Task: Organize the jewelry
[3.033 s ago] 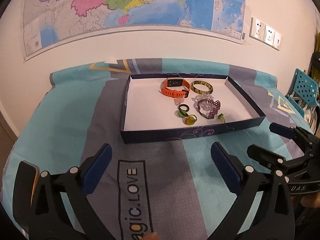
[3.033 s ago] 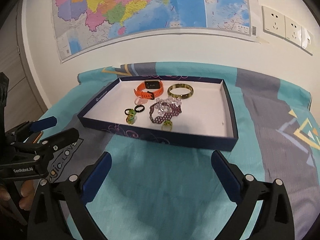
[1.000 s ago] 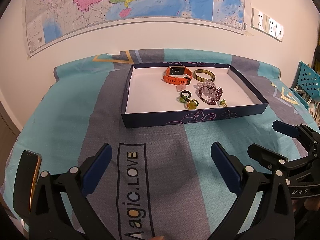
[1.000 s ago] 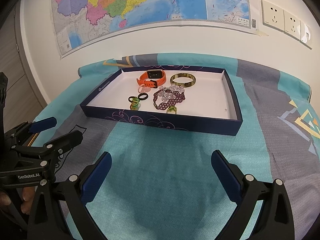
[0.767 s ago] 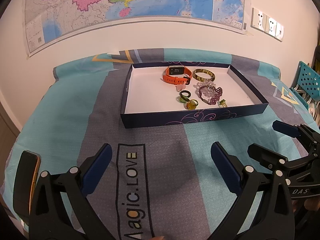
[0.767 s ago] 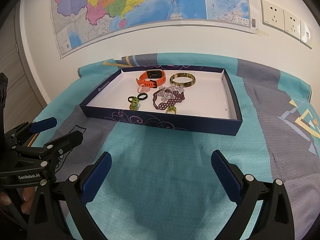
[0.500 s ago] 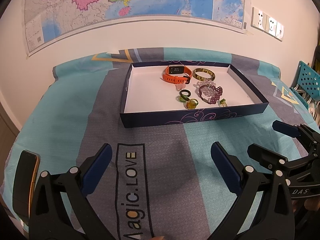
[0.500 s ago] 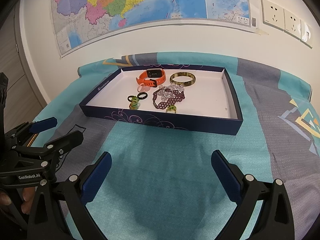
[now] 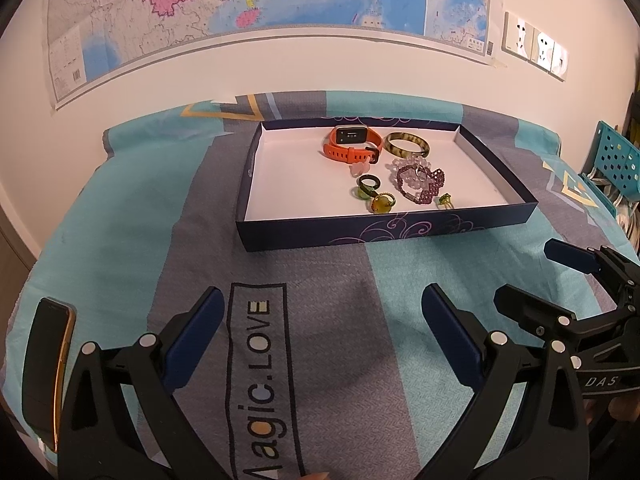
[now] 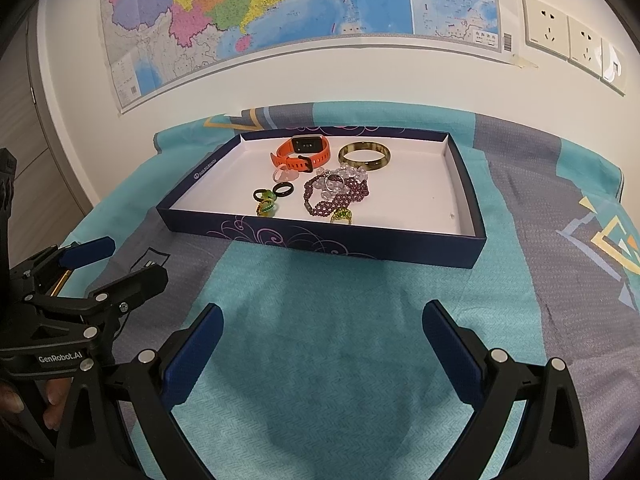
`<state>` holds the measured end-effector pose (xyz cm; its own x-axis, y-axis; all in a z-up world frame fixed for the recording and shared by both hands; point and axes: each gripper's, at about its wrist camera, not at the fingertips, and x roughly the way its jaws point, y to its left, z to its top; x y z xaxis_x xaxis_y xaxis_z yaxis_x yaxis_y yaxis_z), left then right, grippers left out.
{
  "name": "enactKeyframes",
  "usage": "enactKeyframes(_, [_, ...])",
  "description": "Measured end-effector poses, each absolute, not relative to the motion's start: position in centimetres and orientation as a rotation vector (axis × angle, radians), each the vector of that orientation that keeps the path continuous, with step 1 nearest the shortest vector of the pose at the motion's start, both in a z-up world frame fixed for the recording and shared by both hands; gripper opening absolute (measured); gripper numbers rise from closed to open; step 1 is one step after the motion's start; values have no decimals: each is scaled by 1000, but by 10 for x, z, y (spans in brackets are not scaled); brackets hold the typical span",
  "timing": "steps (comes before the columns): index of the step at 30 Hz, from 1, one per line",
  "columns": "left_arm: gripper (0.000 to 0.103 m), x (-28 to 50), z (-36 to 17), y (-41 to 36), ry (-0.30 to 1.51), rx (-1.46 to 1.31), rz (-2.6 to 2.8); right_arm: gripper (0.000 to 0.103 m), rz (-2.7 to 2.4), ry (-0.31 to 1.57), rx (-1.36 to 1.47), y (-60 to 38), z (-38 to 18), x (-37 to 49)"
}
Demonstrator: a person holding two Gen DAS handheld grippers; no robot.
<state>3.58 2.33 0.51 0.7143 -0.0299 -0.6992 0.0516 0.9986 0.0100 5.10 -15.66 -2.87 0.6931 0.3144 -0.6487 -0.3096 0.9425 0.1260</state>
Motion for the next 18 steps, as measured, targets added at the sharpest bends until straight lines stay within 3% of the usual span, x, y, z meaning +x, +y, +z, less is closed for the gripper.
enactKeyframes(18, [97,35,4,22,777,27,-48,96,344,729,4,-157,-30,52])
